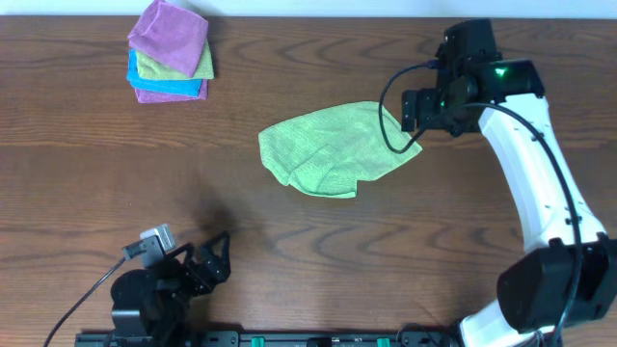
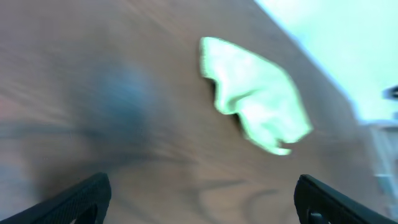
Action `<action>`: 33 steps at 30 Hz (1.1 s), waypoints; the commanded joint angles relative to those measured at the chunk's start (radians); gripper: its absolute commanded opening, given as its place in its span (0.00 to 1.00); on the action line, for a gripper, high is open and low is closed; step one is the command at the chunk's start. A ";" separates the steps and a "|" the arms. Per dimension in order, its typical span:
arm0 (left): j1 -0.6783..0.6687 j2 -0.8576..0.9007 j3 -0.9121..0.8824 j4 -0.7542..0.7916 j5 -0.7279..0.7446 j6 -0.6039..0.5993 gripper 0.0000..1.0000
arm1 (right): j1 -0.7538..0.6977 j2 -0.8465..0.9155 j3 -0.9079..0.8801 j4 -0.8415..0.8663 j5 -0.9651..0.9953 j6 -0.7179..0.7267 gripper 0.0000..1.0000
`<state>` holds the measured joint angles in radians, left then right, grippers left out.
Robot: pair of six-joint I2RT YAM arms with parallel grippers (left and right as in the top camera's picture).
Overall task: Fold the cloth
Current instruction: 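Drag the green cloth toward table center and lay it flat, then reach the left gripper to the cloth's left edge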
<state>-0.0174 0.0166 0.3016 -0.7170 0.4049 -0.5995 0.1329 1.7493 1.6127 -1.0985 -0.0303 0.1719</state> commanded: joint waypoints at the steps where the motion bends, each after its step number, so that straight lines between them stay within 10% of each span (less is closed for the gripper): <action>1: -0.006 0.047 -0.003 0.030 0.107 -0.127 0.96 | -0.040 -0.008 -0.063 0.020 -0.097 0.011 0.99; 21: -0.321 0.987 0.509 0.257 0.150 -0.197 0.95 | -0.138 -0.008 -0.208 0.116 -0.214 0.014 0.99; 33: -0.380 1.365 0.508 0.545 0.171 -0.579 0.95 | -0.139 -0.008 -0.208 0.114 -0.214 0.014 0.99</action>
<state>-0.3744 1.3254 0.7994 -0.2119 0.5667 -1.0534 0.0002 1.7493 1.4078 -0.9829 -0.2352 0.1757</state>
